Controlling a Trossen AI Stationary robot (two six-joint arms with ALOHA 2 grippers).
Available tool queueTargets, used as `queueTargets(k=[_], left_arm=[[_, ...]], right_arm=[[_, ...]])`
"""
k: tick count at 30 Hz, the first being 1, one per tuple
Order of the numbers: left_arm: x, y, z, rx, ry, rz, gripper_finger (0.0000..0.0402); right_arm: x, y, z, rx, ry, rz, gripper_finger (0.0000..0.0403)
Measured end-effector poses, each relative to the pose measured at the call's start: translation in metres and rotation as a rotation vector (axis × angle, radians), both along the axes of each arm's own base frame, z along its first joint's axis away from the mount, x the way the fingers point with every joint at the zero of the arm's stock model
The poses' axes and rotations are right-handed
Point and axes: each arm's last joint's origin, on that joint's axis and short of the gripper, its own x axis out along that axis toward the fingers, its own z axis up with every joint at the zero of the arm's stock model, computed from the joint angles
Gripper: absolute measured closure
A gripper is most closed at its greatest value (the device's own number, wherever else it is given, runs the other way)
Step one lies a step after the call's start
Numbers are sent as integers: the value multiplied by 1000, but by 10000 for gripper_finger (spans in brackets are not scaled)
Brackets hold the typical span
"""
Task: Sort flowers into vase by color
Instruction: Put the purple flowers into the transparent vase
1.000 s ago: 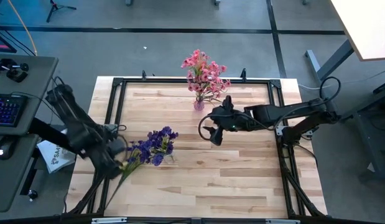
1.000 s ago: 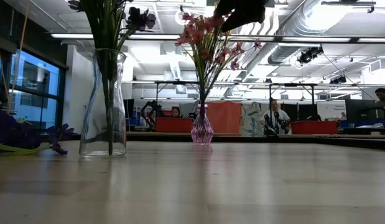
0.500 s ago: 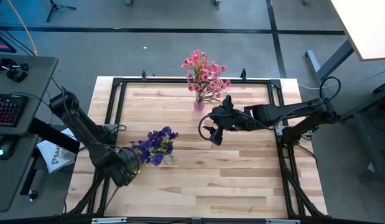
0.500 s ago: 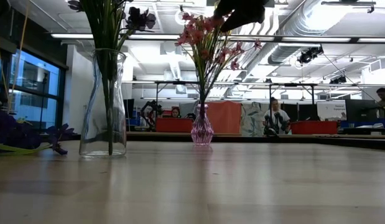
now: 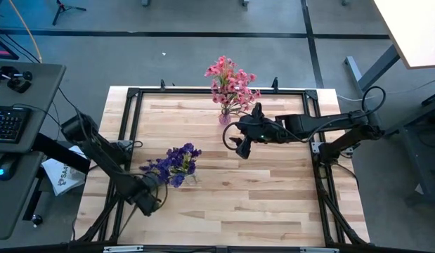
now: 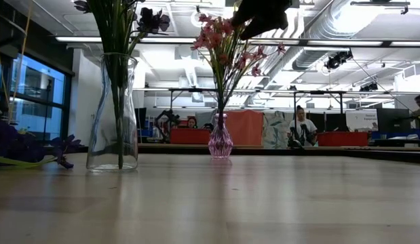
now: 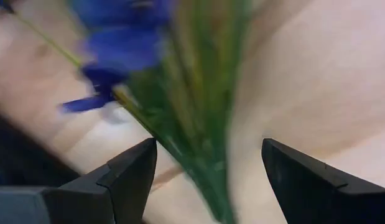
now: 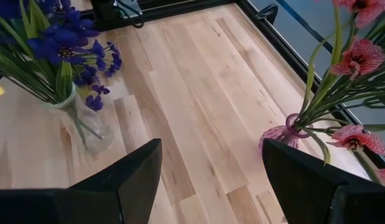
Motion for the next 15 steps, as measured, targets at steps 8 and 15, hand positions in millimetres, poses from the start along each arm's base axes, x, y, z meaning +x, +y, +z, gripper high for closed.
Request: queueTargets(k=[8,15], left_arm=[[11,-5,-14,-49,24,-45,134],[11,-6,-13,-59,0,-82,247]], right_arm=[[0,0,0,2,0,4,130],[0,0,0,2,3,5,130]])
